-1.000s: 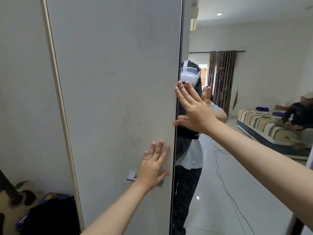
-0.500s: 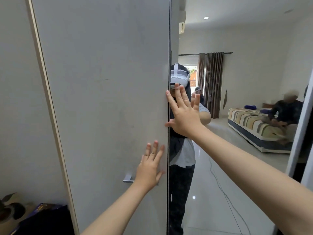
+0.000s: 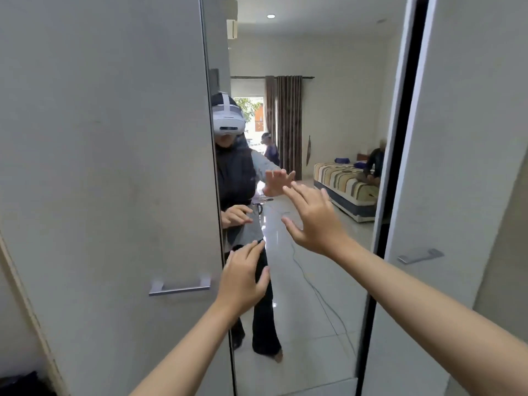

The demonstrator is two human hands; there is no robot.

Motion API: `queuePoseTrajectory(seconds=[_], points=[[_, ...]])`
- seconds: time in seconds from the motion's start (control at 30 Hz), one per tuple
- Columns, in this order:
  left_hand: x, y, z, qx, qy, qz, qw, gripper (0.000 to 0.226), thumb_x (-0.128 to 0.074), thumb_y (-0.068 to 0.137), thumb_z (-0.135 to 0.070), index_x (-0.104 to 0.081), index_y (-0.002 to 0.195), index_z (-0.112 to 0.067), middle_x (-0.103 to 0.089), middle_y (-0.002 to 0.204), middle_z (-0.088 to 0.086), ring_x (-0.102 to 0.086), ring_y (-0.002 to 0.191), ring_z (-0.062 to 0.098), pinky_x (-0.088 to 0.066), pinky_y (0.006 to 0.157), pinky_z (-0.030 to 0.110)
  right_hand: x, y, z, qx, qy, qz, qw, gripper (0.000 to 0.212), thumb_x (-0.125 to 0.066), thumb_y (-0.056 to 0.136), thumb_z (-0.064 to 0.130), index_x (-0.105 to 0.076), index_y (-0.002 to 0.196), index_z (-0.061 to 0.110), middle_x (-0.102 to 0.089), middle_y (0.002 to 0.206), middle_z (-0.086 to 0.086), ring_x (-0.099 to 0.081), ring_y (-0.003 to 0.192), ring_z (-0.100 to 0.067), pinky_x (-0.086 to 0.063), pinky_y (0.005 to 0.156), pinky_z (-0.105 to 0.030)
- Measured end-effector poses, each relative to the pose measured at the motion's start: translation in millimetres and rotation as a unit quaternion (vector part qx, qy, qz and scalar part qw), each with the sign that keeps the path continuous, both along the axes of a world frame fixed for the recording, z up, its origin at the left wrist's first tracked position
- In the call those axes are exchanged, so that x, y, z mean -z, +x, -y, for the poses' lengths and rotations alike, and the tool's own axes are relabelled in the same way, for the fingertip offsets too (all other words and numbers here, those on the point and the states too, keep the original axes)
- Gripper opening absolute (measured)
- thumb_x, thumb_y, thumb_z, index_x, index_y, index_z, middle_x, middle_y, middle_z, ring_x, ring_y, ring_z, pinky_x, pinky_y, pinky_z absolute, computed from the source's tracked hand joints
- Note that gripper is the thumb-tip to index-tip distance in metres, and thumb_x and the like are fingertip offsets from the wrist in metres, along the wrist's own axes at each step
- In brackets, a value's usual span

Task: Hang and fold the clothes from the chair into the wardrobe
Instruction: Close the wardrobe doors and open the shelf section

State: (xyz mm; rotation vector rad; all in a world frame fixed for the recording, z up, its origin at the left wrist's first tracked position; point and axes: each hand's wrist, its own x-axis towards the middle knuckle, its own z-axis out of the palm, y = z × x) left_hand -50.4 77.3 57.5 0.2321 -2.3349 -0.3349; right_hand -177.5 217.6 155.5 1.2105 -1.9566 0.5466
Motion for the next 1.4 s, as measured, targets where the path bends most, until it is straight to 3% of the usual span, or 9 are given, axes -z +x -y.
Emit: queuePoseTrajectory(seconds=[0.2, 0.37, 0.47, 0.63, 0.8, 1.03, 1.13, 1.27, 1.4], points=[[38.9, -70.3, -97.4, 0.097, -0.003, 0.028, 0.995, 0.061, -0.055, 0.090, -0.037, -0.037, 0.144, -0.018, -0.037, 0.148, 0.002, -0.030, 0.139, 0.015, -0.016, 0.115, 0.037, 71.5, -55.9, -129.0, 0.107, 0.018, 0.079, 0.991, 0.059, -0.059, 0.084, 0.038, -0.047, 0.137, 0.015, -0.050, 0.138, -0.008, -0.048, 0.126, -0.027, -0.031, 0.105, -0.059], [71.3, -149.3, -163.9, 0.131, -0.026, 0.062, 0.989, 0.066, -0.054, 0.087, -0.041, -0.034, 0.145, -0.019, -0.029, 0.154, 0.006, -0.032, 0.139, 0.023, -0.031, 0.110, 0.052, 124.3, -113.9, -212.9, 0.171, 0.039, 0.134, 0.975, 0.058, -0.046, 0.084, 0.047, -0.054, 0.131, 0.013, -0.056, 0.132, -0.009, -0.054, 0.121, -0.029, -0.035, 0.101, -0.057], [88.3, -191.1, -193.7, 0.117, -0.038, 0.076, 0.990, 0.072, -0.056, 0.087, -0.040, -0.025, 0.149, -0.020, -0.012, 0.159, 0.004, -0.015, 0.146, 0.024, -0.019, 0.113, 0.053, 150.0, -152.1, -240.6, 0.180, 0.061, 0.173, 0.966, 0.060, -0.043, 0.085, 0.048, -0.049, 0.136, 0.018, -0.050, 0.140, -0.006, -0.046, 0.129, -0.027, -0.026, 0.107, -0.057], [110.3, -243.5, -207.7, 0.049, -0.046, 0.096, 0.993, 0.086, -0.064, 0.081, -0.041, -0.021, 0.150, -0.015, -0.006, 0.160, 0.008, -0.005, 0.147, 0.025, -0.024, 0.106, 0.062, 176.8, -204.2, -249.1, 0.143, 0.068, 0.208, 0.965, 0.060, -0.041, 0.087, 0.047, -0.044, 0.141, 0.021, -0.044, 0.145, -0.004, -0.037, 0.137, -0.024, -0.017, 0.111, -0.059], [127.0, -271.8, -204.3, -0.005, -0.040, 0.112, 0.993, 0.095, -0.071, 0.074, -0.044, -0.022, 0.150, -0.013, -0.001, 0.159, 0.016, -0.002, 0.146, 0.029, -0.023, 0.102, 0.069, 194.6, -232.3, -237.4, 0.104, 0.047, 0.196, 0.974, 0.053, -0.040, 0.085, 0.047, -0.054, 0.127, 0.018, -0.056, 0.127, -0.005, -0.052, 0.121, -0.024, -0.032, 0.102, -0.066], [142.0, -283.6, -201.3, -0.017, -0.038, 0.097, 0.994, 0.094, -0.068, 0.077, -0.052, -0.023, 0.150, -0.013, 0.008, 0.159, 0.012, 0.008, 0.147, 0.026, -0.018, 0.100, 0.072, 205.2, -238.1, -230.8, 0.116, -0.016, 0.173, 0.978, 0.046, -0.047, 0.082, 0.049, -0.061, 0.111, 0.017, -0.059, 0.104, -0.002, -0.056, 0.101, -0.027, -0.044, 0.090, -0.049], [143.3, -283.5, -199.4, -0.011, -0.041, 0.090, 0.995, 0.093, -0.063, 0.078, -0.057, -0.023, 0.150, -0.014, 0.006, 0.159, 0.013, 0.003, 0.147, 0.029, -0.020, 0.099, 0.073, 205.7, -232.7, -230.7, 0.135, -0.037, 0.175, 0.975, 0.045, -0.048, 0.082, 0.056, -0.062, 0.105, 0.020, -0.058, 0.097, 0.001, -0.056, 0.096, -0.024, -0.043, 0.084, -0.044], [141.6, -279.6, -203.1, 0.022, -0.050, 0.086, 0.995, 0.100, -0.062, 0.076, -0.067, -0.014, 0.152, -0.022, 0.008, 0.159, 0.012, 0.003, 0.147, 0.029, -0.007, 0.098, 0.071, 206.9, -222.7, -240.2, 0.172, -0.064, 0.173, 0.968, 0.043, -0.048, 0.081, 0.062, -0.060, 0.095, 0.024, -0.057, 0.091, 0.005, -0.054, 0.090, -0.021, -0.037, 0.079, -0.037], [138.2, -271.9, -217.0, 0.074, -0.138, 0.083, 0.984, 0.111, -0.071, 0.071, -0.058, -0.002, 0.152, -0.027, 0.009, 0.160, 0.007, -0.005, 0.147, 0.027, -0.023, 0.095, 0.075, 204.7, -211.0, -254.1, 0.183, -0.085, 0.165, 0.965, 0.043, -0.048, 0.082, 0.064, -0.059, 0.089, 0.023, -0.058, 0.088, 0.007, -0.054, 0.087, -0.018, -0.034, 0.077, -0.034]])
